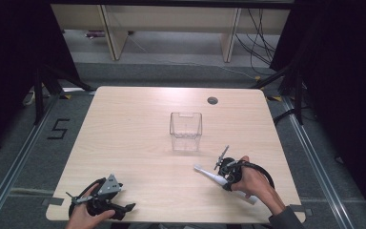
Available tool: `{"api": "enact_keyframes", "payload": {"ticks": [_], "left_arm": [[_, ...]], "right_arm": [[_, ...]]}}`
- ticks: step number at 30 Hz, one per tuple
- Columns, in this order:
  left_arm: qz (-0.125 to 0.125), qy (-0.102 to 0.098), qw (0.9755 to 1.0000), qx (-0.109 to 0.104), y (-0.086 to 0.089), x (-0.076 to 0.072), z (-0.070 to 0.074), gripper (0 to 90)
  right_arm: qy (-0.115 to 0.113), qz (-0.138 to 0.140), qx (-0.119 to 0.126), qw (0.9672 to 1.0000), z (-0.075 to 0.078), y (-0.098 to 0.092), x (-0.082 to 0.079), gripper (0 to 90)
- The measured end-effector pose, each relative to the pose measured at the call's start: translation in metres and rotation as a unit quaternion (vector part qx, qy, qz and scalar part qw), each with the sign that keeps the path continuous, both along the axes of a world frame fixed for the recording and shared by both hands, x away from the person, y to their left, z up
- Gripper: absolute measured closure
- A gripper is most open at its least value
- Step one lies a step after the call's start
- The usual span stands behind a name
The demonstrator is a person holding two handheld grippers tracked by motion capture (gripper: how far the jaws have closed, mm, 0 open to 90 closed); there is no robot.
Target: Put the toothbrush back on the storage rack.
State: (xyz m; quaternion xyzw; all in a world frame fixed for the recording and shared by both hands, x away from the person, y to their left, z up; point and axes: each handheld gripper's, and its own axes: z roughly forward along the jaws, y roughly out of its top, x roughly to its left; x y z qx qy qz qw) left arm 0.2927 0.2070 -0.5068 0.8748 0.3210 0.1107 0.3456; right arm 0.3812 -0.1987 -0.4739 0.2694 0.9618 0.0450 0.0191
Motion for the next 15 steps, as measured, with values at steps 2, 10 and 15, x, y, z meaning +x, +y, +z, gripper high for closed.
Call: {"api": "enact_keyframes", "payload": {"ticks": [2,10,15], "left_arm": [[0.002,0.000,1.0000,0.000,0.0002,0.0000,-0.0001,15.4],[0.000,-0.004,1.0000,-0.005,0.0004,0.0000,0.0012,15.4],[0.001,-0.004,1.0000,-0.006,0.0002,0.0000,0.0012,15.4]], "right_arm": [[0.000,0.011,0.002,0.9999,-0.0005,-0.0001,0.0011,66.5],[-0.002,0.009,0.009,0.9999,0.0000,-0.0031,-0.0006,66.7],[-0.003,0.002,0.008,1.0000,0.0004,-0.0064,-0.0013,66.8]]}}
